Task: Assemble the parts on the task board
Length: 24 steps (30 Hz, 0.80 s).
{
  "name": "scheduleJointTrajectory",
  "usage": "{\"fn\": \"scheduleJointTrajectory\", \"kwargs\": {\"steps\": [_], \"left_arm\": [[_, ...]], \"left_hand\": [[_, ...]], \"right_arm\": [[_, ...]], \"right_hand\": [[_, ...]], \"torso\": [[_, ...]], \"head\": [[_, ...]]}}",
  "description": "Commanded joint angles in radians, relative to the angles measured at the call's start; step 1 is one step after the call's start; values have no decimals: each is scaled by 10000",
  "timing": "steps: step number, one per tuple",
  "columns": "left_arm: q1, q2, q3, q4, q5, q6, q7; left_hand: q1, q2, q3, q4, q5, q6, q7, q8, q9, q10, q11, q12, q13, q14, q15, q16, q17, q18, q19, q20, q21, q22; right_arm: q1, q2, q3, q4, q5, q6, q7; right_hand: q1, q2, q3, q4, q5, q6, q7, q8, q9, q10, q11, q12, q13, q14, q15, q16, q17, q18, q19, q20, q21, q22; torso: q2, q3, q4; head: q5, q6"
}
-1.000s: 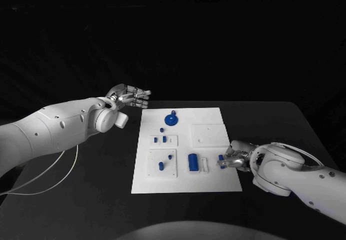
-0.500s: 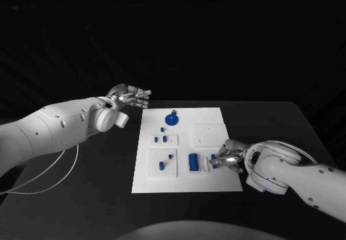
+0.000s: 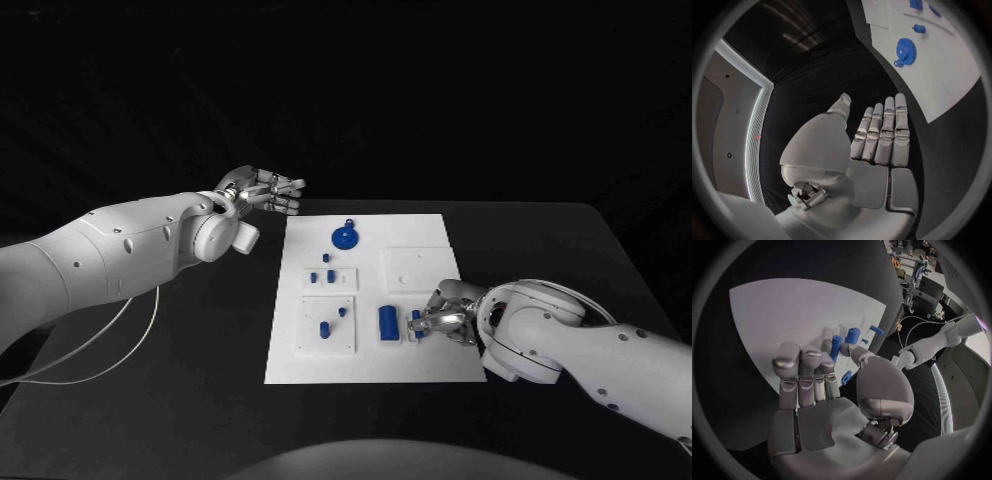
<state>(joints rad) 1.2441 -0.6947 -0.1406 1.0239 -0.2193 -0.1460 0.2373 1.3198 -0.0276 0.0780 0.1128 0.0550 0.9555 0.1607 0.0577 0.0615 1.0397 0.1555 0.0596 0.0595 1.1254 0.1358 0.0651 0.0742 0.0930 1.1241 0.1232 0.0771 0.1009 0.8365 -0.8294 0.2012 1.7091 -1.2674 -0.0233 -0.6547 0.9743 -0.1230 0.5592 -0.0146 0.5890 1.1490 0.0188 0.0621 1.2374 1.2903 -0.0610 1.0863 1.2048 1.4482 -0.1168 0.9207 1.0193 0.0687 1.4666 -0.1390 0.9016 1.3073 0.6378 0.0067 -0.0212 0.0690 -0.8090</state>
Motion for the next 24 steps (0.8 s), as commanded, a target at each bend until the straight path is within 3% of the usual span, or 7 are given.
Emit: {"fn": "scheduleJointTrajectory", "kwargs": {"steps": [1,7,24], "left_arm": [[6,8,6,32,-17,140,41],[6,0,6,36,-17,116,18],[6,-12,6,42,-17,118,-2]], "left_hand": [[-29,-77,-21,44,-44,3,-7,42,1,-54,2,3,8,-73,14,-41,-2,86,40,-21,18,-9],[-19,-58,-29,19,-43,12,-8,41,1,-50,2,4,9,-72,13,-41,-1,87,40,-21,19,-12],[-19,-58,-29,19,-43,12,-8,41,1,-50,2,4,9,-72,13,-41,-1,87,40,-21,19,-12]], "right_arm": [[-6,87,-27,-78,-121,464,-30],[-7,203,-85,-206,-126,667,-39],[-9,255,-179,-320,-126,905,-30]], "right_hand": [[33,85,1619,-1662,42,-29,-33,34,2,10,-50,-39,-10,4,-33,-24,-16,13,609,-13,-46,914],[27,85,1591,-1672,100,-21,-35,34,-11,7,-50,-42,-13,1,-33,-50,-28,11,608,-12,-66,913],[11,88,1516,-1672,103,-29,-43,34,-21,-8,-51,-61,-26,3,-29,-69,-29,10,604,-11,-125,903]], "torso": [[-2,9,-7],[1,9,-16],[-5,0,-13]], "head": [[32,-38],[106,-53],[137,-116]]}}
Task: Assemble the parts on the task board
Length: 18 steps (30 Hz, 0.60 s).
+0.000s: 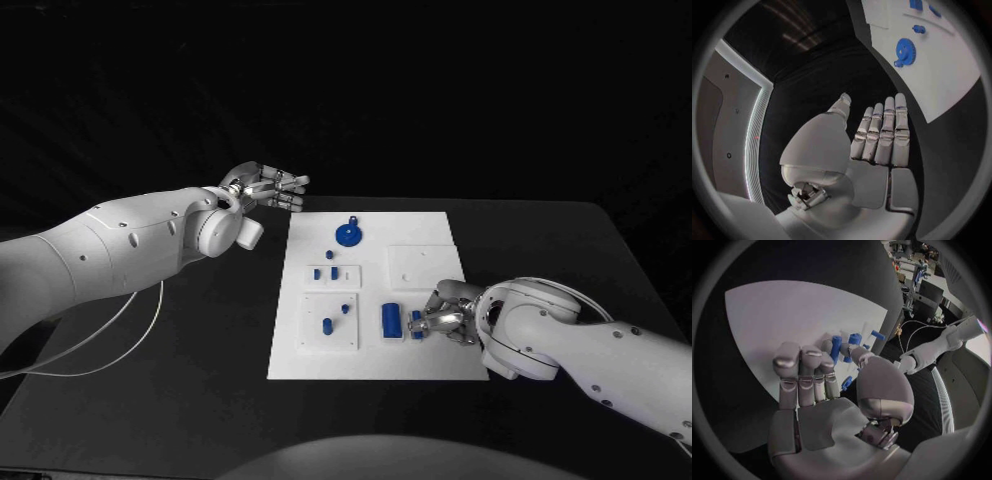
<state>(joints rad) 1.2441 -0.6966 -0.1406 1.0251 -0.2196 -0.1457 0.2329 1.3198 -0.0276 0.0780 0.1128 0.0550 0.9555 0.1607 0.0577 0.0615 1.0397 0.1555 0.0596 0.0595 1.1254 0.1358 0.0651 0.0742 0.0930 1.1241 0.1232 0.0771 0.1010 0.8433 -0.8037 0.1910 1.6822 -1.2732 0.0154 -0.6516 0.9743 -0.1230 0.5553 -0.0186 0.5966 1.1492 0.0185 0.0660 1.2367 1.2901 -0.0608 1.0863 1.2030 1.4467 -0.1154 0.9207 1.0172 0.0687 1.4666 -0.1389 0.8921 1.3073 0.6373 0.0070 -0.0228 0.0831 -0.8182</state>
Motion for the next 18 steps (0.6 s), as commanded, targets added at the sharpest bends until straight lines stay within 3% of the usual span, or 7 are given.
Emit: {"fn": "scheduleJointTrajectory", "kwargs": {"steps": [1,9,18], "left_arm": [[6,7,6,30,-14,116,39],[6,-4,6,32,-14,127,25],[6,-5,6,35,-14,135,6]], "left_hand": [[-19,-58,-29,19,-43,12,-7,41,1,-50,2,4,9,-73,13,-41,-1,86,40,-21,19,-13],[-19,-58,-29,19,-43,12,-7,41,1,-50,2,4,9,-73,13,-41,-1,86,40,-21,19,-13],[-19,-58,-29,19,-43,12,-7,41,1,-50,2,4,9,-73,13,-41,-1,86,40,-21,19,-13]], "right_arm": [[-78,-4,-79,-51,-75,536,-61],[-87,26,-116,-39,-120,710,-51],[-93,38,-143,-58,-259,717,-34]], "right_hand": [[11,89,1556,-1633,27,-31,-40,-5,-14,-6,-52,-62,-8,17,-44,-69,-8,10,604,-11,-30,903],[25,84,1544,-1667,171,0,-39,0,-12,-25,-56,-85,-24,20,-48,-62,14,10,603,-13,-61,903],[-17,82,1515,-1642,168,-4,-52,-4,-4,-29,-59,-104,-41,21,-48,-67,24,6,605,-14,-64,911]], "torso": [[5,0,7],[5,4,8],[5,1,4]], "head": [[-5,-29],[-53,-75],[-12,-76]]}}
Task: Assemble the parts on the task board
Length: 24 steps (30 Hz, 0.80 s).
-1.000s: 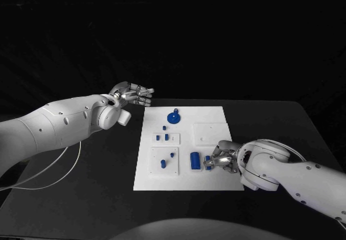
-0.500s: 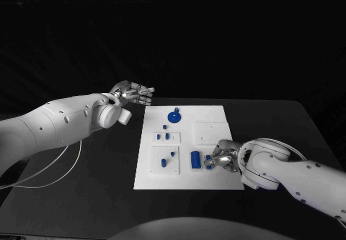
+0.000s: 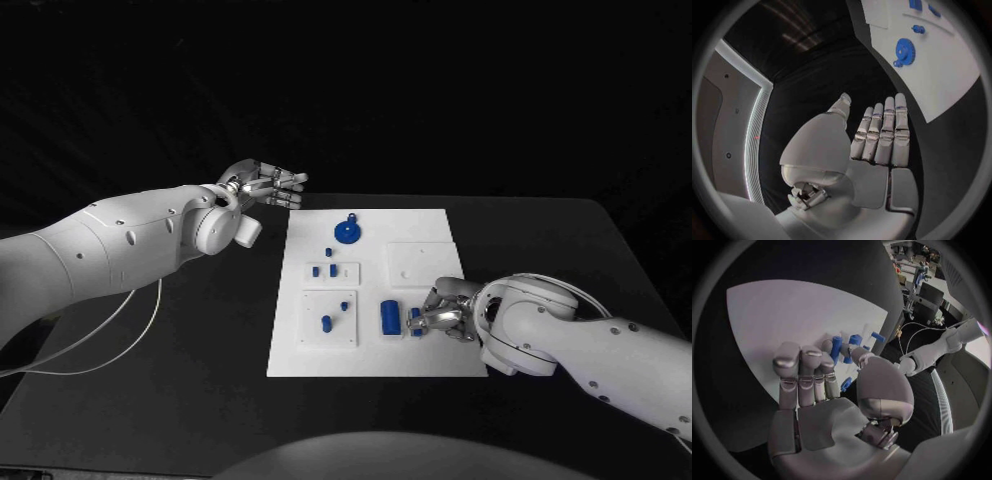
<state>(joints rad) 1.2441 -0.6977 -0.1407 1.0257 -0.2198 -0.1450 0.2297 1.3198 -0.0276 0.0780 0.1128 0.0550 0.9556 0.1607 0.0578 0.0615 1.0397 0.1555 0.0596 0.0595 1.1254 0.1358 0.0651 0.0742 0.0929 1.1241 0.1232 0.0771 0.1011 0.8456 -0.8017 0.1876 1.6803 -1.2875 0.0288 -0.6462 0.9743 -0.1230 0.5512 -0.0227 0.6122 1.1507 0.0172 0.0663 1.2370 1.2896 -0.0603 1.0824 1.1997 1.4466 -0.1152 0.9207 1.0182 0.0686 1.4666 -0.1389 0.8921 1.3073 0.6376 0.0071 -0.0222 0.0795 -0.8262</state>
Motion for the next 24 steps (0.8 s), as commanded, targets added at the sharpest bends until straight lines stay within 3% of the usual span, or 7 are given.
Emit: {"fn": "scheduleJointTrajectory", "kwargs": {"steps": [1,10,12,15,17,19,24], "left_arm": [[6,4,7,29,-11,128,36],[6,2,7,29,-11,131,25],[6,1,7,29,-11,132,23],[6,1,7,27,-11,131,21],[6,1,7,26,-11,130,19],[6,1,7,26,-11,133,18],[7,-1,7,26,-11,130,14]], "left_hand": [[-19,-58,-29,19,-43,12,-8,41,1,-50,2,4,9,-73,13,-41,-1,87,40,-21,19,-14],[-19,-58,-29,19,-43,12,-8,41,1,-50,2,4,9,-73,13,-41,-1,87,40,-21,19,-14],[-19,-58,-29,19,-43,12,-8,41,1,-50,2,4,9,-73,13,-41,-1,87,40,-21,19,-14],[-19,-58,-29,19,-43,12,-8,41,1,-50,2,4,9,-73,13,-41,-1,87,40,-21,19,-14],[-19,-58,-29,19,-43,12,-8,41,1,-50,2,4,9,-73,13,-41,-1,87,40,-21,19,-14],[-23,-50,-57,1,-45,-6,-4,40,0,-57,5,3,8,-75,14,-41,-1,88,43,-21,22,-24],[-23,-50,-57,1,-45,-6,-4,40,0,-57,5,3,8,-75,14,-41,-1,88,43,-21,22,-24]], "right_arm": [[-117,19,-111,-42,-133,576,-86],[-117,21,-122,-64,-209,546,-75],[-117,19,-127,-71,-232,528,-65],[-117,21,-131,-81,-245,496,-56],[-117,22,-134,-87,-252,466,-48],[-117,21,-137,-92,-256,446,-43],[-117,13,-140,-98,-261,416,-36]], "right_hand": [[-17,81,1556,-1601,11,-19,-39,-7,-7,-24,-64,-65,-8,23,-50,-67,14,7,605,-14,-64,911],[-32,52,1510,-1601,-77,-30,-51,-7,10,-27,-68,-97,-41,26,-50,-83,12,7,603,-13,-92,909],[5,-5,1125,-1596,-112,-77,-116,-7,45,9,-88,-96,-58,35,-49,-89,13,0,606,-11,-85,912],[-28,-64,654,-1456,-749,-70,-298,-42,-135,26,-126,-53,-43,48,-68,-82,19,-6,608,-7,-110,900],[92,-120,237,-1230,-1252,20,-349,-44,-665,-21,-148,-12,-23,53,-73,-78,26,-27,612,-34,-141,879],[194,-210,44,-983,-1541,101,-355,-37,-1015,-43,-153,8,-22,51,-76,-94,16,-34,614,-40,-144,870],[302,-378,-335,-380,-2363,184,-336,-21,-1278,-50,-135,31,-43,53,-71,-121,-1,-31,613,-36,-168,842]], "torso": [[1,2,-1],[0,1,-4],[0,1,-4],[2,3,-3],[2,3,-5],[4,4,-3],[1,4,-2]], "head": [[28,6],[39,-2],[39,-2],[44,-5],[46,-5],[47,-8],[55,-14]]}}
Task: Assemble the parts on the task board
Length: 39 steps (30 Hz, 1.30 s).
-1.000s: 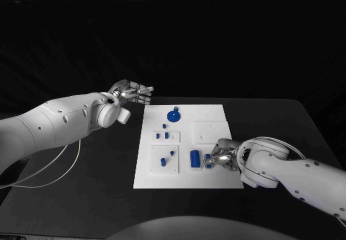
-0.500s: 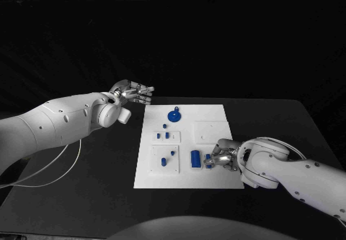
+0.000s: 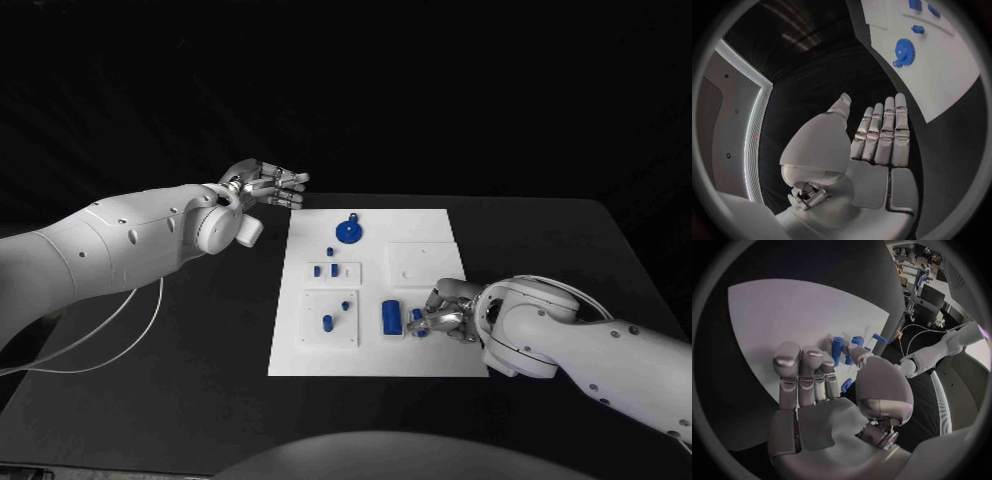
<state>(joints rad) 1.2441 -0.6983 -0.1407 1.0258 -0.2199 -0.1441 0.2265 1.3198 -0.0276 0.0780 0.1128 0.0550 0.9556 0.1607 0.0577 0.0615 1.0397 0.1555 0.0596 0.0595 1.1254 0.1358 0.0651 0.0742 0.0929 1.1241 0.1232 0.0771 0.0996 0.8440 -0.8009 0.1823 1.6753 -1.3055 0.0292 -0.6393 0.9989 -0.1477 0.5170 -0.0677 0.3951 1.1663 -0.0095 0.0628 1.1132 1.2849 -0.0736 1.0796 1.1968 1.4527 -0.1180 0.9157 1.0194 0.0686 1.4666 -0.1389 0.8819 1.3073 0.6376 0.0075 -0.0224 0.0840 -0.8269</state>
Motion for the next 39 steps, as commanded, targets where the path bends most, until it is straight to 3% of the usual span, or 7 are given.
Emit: {"fn": "scheduleJointTrajectory", "kwargs": {"steps": [1,5,19,25,29,30,39], "left_arm": [[7,5,7,25,-10,121,44],[7,4,7,25,-11,124,42],[7,-7,7,32,-11,129,38],[7,-20,7,36,-11,168,46],[7,-24,7,47,-12,235,53],[7,-25,7,49,-12,244,51],[6,-34,7,55,-12,260,28]], "left_hand": [[-23,-50,-57,1,-45,-6,-4,40,0,-57,5,3,8,-75,14,-41,-2,88,43,-21,22,-9],[-23,-50,-57,1,-45,-6,-4,40,0,-57,5,3,8,-75,14,-41,-2,88,43,-21,22,-9],[-23,-50,-57,1,-45,-6,-4,40,0,-57,5,3,8,-75,14,-41,-2,88,43,-21,22,-9],[-58,-94,-65,48,-49,-20,0,40,0,-65,9,3,8,-85,18,-42,-5,86,39,-19,20,-15],[-157,-314,17,233,-61,-78,10,41,0,-83,13,2,7,-93,18,-42,-21,74,31,-22,12,-22],[-130,-476,209,434,-61,-84,10,38,-1,-90,14,3,7,-100,21,-42,-31,64,34,-27,10,-32],[-150,-489,185,481,-61,-176,24,33,-5,-118,25,2,7,-113,26,-41,-30,65,30,-22,8,-38]], "right_arm": [[-100,3,-88,-48,-81,408,-104],[-100,-5,-89,-50,-78,397,-102],[-103,-9,-90,-7,136,138,-76],[-119,-28,-90,57,391,-112,-55],[-131,-33,-90,106,523,-249,-48],[-135,-36,-90,117,548,-278,-49],[-155,-74,-89,197,830,-432,-55]], "right_hand": [[50,-143,-34,150,-290,34,-65,16,-46,-4,0,58,-19,-2,-41,-63,-8,-29,612,-36,-69,839],[168,-230,-114,444,-365,41,-60,20,-32,-12,8,64,-49,-4,-39,-96,-28,-17,612,-29,-85,809],[-91,-254,-188,705,-538,85,-71,25,91,13,0,92,-48,0,-43,-118,-46,-13,613,-35,-90,786],[-421,-405,-328,1164,-1406,139,-53,27,232,38,16,123,-42,5,-34,-117,-52,9,617,-27,-53,773],[-432,-506,-559,1454,-1837,165,-35,24,307,41,32,129,-48,8,-21,-108,-51,26,617,-11,-33,761],[-409,-516,-579,1513,-1861,168,-35,22,318,42,31,132,-48,10,-20,-104,-49,29,617,-10,-30,758],[-322,-564,-649,1780,-1835,169,-29,22,354,37,38,131,-63,2,-19,-114,-66,45,613,-3,-28,721]], "torso": [[1,0,-1],[-4,-5,-1],[2,-2,3],[-4,-4,-1],[-3,-5,2],[-1,-3,2],[-1,0,-4]], "head": [[10,-7],[9,-8],[17,-8],[16,7],[13,19],[13,17],[8,24]]}}
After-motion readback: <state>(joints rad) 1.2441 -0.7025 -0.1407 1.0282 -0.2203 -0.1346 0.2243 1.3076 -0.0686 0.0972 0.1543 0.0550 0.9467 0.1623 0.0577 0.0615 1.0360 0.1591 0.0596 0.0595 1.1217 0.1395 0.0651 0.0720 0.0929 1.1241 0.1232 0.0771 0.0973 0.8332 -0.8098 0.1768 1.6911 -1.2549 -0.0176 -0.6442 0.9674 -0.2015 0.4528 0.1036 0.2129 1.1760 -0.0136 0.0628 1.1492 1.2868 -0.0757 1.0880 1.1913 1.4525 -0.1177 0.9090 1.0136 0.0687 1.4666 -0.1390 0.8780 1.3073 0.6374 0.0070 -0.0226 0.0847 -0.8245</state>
